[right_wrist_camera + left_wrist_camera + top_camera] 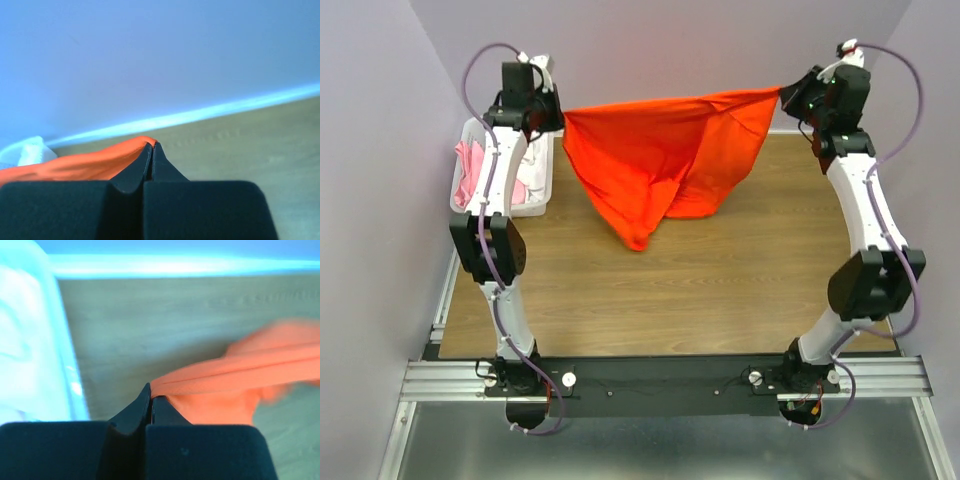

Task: Fold and stack the t-shirts
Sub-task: Flatten the tshirt out

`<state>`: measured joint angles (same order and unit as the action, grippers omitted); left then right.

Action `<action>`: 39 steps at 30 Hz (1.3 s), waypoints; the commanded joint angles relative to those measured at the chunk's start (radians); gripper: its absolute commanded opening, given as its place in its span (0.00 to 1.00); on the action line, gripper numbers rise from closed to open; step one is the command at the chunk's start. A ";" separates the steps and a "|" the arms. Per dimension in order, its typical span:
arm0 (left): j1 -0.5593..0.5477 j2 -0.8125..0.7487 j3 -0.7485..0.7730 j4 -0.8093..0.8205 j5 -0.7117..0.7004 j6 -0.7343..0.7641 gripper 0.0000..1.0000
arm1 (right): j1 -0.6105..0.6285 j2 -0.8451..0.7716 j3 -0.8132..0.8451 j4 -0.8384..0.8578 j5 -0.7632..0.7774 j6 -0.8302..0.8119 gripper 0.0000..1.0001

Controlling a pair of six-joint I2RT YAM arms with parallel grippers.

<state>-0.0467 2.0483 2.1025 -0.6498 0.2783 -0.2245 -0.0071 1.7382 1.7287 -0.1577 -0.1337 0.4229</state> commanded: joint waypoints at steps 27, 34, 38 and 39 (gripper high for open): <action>-0.033 -0.143 0.315 0.392 0.153 0.050 0.00 | 0.021 -0.169 0.330 -0.023 0.318 -0.299 0.01; -0.087 -0.275 0.197 0.496 0.191 0.106 0.00 | 0.022 -0.216 0.370 -0.014 0.276 -0.286 0.01; -0.104 -0.405 0.084 0.521 0.180 0.116 0.00 | 0.022 -0.317 0.268 0.061 0.235 -0.323 0.01; -0.110 -0.425 0.065 0.523 0.173 0.119 0.00 | 0.022 -0.339 0.243 0.082 0.236 -0.323 0.01</action>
<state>-0.1463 1.7332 2.2230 -0.1871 0.4435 -0.1360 0.0238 1.5002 2.0312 -0.1661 0.1272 0.1383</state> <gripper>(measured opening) 0.010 0.008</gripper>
